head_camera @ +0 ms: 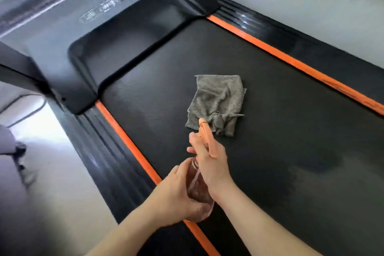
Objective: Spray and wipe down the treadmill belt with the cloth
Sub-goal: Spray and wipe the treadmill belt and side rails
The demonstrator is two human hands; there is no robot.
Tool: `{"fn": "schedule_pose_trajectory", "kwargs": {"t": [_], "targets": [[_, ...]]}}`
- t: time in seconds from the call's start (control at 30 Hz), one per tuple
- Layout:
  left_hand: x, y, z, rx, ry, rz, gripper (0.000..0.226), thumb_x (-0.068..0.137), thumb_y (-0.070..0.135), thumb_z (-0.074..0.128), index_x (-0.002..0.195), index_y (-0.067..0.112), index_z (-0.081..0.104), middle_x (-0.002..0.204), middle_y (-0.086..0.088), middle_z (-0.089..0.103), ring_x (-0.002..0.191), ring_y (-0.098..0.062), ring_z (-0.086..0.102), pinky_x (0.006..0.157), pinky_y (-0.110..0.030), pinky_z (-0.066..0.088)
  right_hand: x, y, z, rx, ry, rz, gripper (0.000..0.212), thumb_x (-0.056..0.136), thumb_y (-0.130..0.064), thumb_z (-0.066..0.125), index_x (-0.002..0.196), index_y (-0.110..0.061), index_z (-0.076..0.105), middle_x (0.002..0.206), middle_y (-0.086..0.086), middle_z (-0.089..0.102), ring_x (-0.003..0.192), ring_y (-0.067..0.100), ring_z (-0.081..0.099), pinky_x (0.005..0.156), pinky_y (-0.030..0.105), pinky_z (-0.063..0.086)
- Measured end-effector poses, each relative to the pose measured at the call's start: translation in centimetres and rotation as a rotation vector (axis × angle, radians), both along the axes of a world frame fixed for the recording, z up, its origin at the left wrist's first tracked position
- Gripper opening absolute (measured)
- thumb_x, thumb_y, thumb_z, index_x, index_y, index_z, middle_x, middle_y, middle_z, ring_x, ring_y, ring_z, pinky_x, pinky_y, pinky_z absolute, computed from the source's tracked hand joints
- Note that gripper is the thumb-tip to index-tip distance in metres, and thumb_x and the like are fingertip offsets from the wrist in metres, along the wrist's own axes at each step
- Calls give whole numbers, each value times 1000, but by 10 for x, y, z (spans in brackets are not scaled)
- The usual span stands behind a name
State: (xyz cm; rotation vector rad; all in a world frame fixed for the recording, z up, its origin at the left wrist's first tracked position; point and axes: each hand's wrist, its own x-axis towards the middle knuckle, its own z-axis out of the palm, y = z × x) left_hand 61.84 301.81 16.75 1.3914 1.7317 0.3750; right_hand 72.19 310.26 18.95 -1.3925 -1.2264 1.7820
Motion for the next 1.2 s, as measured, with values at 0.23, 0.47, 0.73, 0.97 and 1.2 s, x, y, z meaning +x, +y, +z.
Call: {"fn": "schedule_pose_trajectory", "kwargs": {"t": [0.23,0.47,0.73,0.97,1.2], "targets": [[-52,-22,0,351,-95,542,53,69,29,84,113,42,57,103,7,69,98,-14,68,80,-34,57,-83,-9,9,231,24,454,66,75,-62,69,130,-26,56,131,-3,55,115,7,54,102,30,42],[-146,-5,-26,470,88,1034,55,66,32,85,102,44,44,101,9,62,92,-12,66,91,-39,53,-87,35,-28,644,-764,746,70,97,-48,49,156,-38,14,167,-3,6,153,16,-1,119,49,14],[-176,11,-35,425,112,1146,75,67,49,83,126,28,41,114,10,58,104,-7,60,102,-33,47,-69,67,-71,702,-1175,694,68,94,-27,53,155,-29,22,161,10,24,144,34,27,110,52,29],[-135,-29,-38,266,161,1363,101,53,53,74,141,17,38,132,-5,51,121,-24,53,107,-46,43,-35,30,-72,987,-970,787,51,73,0,71,122,-15,65,95,9,65,78,37,64,65,44,50],[-35,-26,-45,416,424,534,33,69,0,53,91,17,71,103,0,61,100,-20,54,88,-19,38,0,38,-53,847,-636,738,38,93,-23,47,127,-25,64,119,2,69,115,27,61,88,46,52]]}}
